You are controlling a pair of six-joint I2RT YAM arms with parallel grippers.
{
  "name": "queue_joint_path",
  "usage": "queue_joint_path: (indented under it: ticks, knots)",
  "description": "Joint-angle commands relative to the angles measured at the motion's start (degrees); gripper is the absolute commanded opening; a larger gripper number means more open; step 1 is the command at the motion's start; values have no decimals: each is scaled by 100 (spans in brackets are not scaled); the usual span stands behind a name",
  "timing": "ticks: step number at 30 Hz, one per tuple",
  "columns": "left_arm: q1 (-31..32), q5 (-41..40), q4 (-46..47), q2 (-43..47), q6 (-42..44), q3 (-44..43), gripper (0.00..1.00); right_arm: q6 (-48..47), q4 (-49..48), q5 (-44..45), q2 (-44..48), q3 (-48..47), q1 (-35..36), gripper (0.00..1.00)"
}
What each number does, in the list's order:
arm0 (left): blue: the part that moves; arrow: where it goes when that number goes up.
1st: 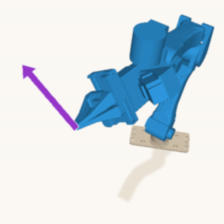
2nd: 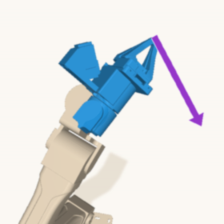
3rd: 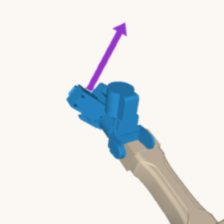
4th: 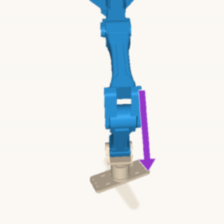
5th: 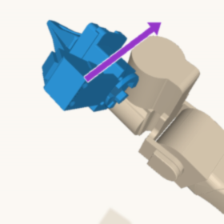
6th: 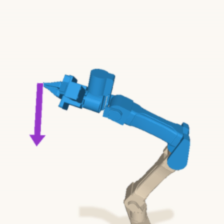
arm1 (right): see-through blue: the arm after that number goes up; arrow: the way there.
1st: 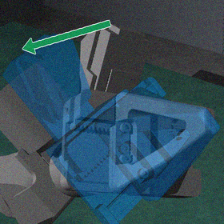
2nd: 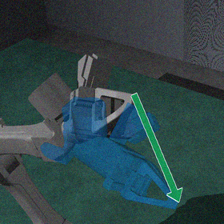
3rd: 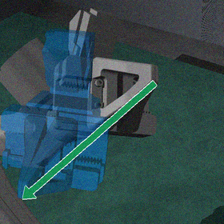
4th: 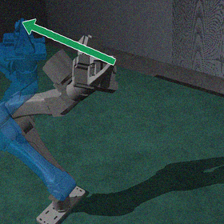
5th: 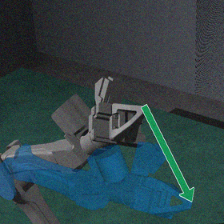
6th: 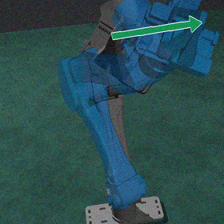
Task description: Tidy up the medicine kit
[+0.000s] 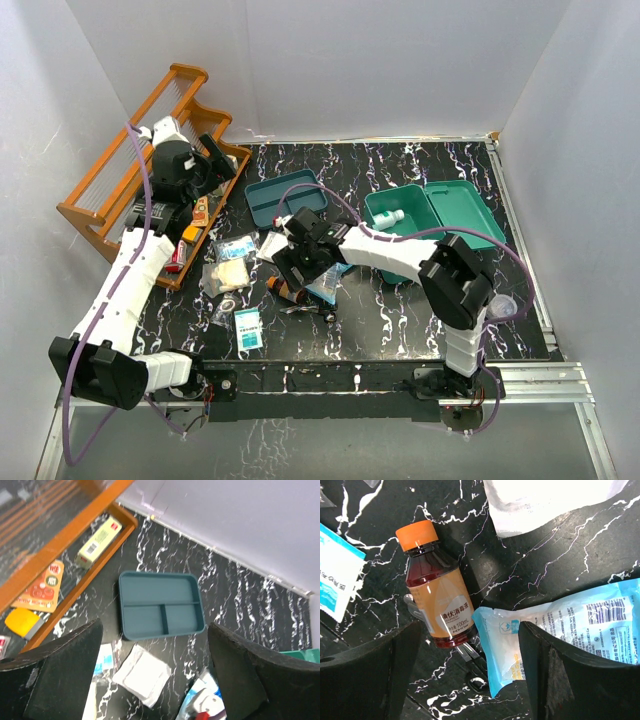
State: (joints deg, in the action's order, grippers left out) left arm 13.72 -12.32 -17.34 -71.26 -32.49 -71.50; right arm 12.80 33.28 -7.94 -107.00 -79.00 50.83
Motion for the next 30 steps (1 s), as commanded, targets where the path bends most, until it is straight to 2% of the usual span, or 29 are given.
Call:
queue_joint_path:
  ticks: [1,8,14,20,23,30]
  knots:
    - [-50,43,-40,141,343,-437,85,-501,203,-51,-218,-686,125,77]
    - [-50,9,-24,220,420,-497,86,-691,356,-36,-792,-1145,345,73]
    - [-53,45,8,176,432,-509,85,-643,299,81,-1117,-1397,391,60]
    - [-49,141,82,119,454,-507,86,-594,171,340,-1116,-1240,435,54]
    - [-50,272,135,107,437,-466,85,-461,-16,352,-961,-1133,427,44]
    - [-46,590,264,127,394,-378,86,363,-1167,365,-41,-713,196,42]
